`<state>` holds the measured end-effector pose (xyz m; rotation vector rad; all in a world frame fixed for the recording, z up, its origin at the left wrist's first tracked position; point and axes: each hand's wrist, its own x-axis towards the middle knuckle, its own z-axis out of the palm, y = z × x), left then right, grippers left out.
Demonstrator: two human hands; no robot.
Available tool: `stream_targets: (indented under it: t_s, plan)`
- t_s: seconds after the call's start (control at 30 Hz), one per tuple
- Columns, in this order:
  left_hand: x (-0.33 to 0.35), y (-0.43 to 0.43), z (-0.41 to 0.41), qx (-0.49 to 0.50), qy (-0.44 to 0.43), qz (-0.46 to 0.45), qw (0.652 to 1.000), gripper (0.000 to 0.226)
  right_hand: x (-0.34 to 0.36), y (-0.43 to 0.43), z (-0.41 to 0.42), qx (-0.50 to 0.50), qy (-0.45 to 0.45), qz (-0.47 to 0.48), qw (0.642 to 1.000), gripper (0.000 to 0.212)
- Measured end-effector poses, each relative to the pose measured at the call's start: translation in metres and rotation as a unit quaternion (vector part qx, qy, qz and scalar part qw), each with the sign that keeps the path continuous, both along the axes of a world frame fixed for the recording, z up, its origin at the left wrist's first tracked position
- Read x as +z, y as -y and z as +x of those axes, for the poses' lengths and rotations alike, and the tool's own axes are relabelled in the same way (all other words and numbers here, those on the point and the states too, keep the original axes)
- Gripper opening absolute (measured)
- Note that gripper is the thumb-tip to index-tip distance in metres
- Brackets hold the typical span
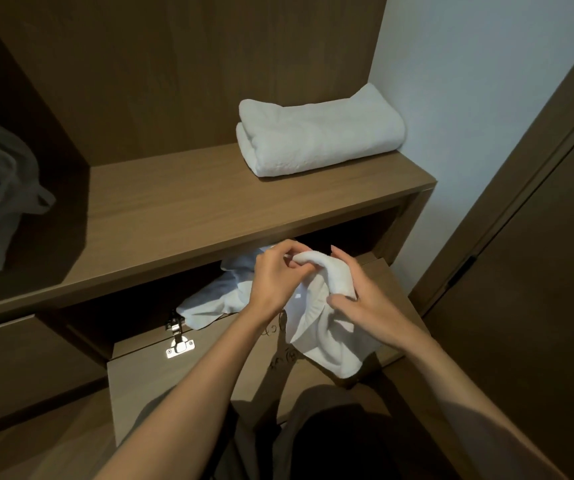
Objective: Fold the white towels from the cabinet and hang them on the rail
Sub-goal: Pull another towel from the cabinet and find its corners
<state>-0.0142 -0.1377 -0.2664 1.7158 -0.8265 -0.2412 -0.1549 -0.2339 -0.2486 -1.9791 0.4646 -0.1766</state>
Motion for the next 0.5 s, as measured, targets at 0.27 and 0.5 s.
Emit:
stream_targets:
  t_s: [0.27, 0.5]
  plan:
    - [-0.029, 0.006, 0.018, -0.125, 0.017, 0.133, 0.983, 0.026, -0.030, 0.032, -0.013, -0.103, -0.035, -0.247, 0.963, 0.037]
    - [-0.075, 0.000, 0.058, -0.169, 0.177, 0.425, 0.871, 0.058, -0.106, 0.058, -0.002, -0.025, -0.224, -0.330, 0.917, 0.074]
